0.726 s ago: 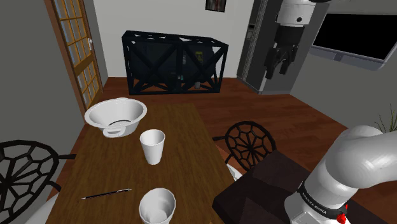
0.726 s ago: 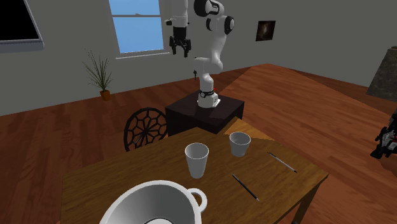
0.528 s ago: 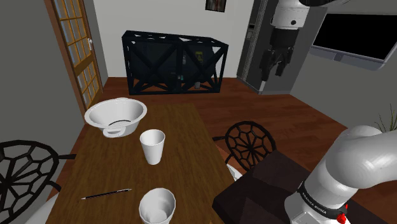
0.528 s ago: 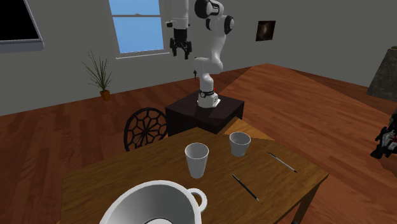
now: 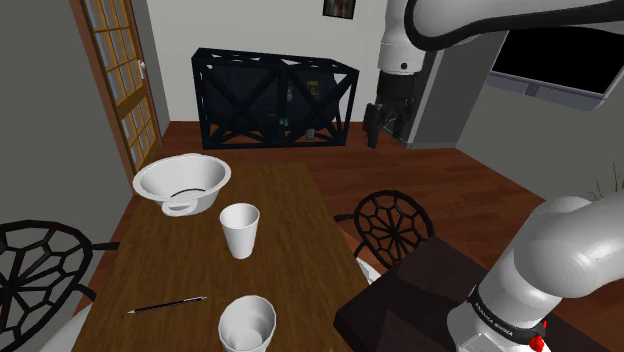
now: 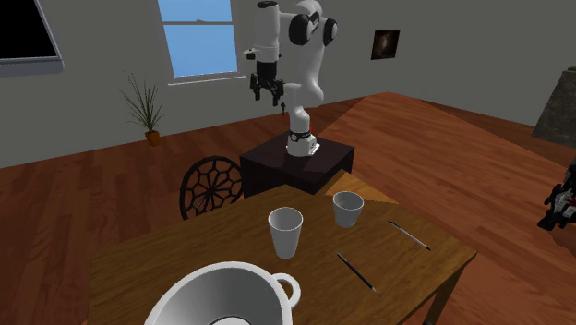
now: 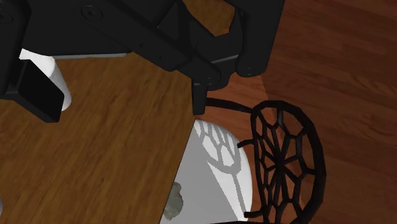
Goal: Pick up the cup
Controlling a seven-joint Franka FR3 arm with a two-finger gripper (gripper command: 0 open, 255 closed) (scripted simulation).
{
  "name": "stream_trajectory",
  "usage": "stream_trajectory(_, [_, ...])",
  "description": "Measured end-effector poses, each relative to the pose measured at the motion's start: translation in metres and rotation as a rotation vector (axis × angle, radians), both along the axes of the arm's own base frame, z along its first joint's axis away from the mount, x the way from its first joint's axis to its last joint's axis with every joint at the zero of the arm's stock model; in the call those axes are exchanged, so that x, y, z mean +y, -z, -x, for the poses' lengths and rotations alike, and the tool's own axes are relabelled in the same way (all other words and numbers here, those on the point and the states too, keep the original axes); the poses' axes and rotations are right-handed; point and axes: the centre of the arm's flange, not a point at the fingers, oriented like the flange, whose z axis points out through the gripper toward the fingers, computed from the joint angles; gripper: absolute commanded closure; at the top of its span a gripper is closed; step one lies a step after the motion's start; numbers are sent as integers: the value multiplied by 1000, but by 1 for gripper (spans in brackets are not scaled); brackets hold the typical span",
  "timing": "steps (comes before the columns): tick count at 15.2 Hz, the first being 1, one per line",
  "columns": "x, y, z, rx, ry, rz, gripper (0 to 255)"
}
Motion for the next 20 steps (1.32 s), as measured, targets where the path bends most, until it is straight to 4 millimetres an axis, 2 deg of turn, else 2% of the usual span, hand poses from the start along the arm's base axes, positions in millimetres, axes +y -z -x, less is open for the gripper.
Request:
stream_trajectory(11, [97, 75, -77, 6, -20, 13, 0])
stream_trajectory(14, [125, 102, -94, 7, -25, 16, 0])
stream_trajectory(20, [179, 145, -133, 11, -36, 23, 0])
